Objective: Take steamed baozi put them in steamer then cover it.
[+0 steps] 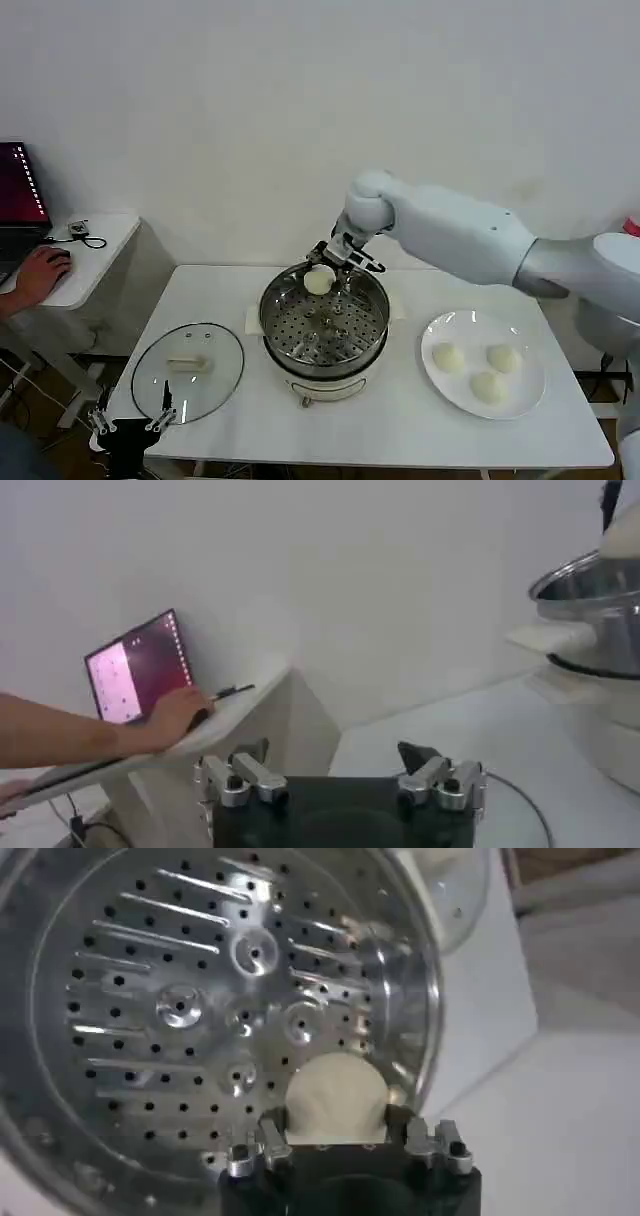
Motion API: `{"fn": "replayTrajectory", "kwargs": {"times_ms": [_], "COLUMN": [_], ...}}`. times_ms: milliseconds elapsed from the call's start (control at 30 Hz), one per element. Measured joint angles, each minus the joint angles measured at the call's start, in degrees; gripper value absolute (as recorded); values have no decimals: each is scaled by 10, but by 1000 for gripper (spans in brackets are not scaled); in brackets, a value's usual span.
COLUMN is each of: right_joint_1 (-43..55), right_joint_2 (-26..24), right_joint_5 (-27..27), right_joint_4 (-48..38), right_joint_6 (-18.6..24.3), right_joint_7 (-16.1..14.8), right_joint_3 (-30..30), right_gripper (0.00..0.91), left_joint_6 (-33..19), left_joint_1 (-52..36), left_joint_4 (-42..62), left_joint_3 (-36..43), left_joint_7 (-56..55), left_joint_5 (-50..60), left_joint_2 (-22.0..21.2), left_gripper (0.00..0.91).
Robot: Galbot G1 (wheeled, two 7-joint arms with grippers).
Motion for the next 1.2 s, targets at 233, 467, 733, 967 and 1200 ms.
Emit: {"fn": "replayTrajectory", "kwargs": {"times_ms": [233, 467, 733, 967, 1200], "right_joint_1": [-17, -31, -41, -44, -32], "right_joint_2": [12, 25, 37, 42, 30], "right_joint_5": [-39, -66, -94, -115, -103], "right_joint_4": [-26, -47, -69, -85, -72], "right_joint_6": [35, 62, 85, 104, 103], "right_joint_7": [15, 28, 40, 53, 52], "right_joint_3": [-4, -4, -2, 4, -1], "right_gripper": [675, 675, 675, 907, 907], "left_joint_6": [-2, -2, -2, -2, 0], "left_joint_1": [2, 0, -1, 3, 6], "left_joint_4": [0, -1, -3, -5, -11], "left_joint_3": [1, 0, 0, 0, 3], "left_joint_7": [-1, -1, -1, -1, -3], "left_joint_5": [0, 0, 0, 0, 0], "left_joint_2": [-2, 1, 1, -1, -1], "left_gripper": [907, 907, 907, 907, 907]}}
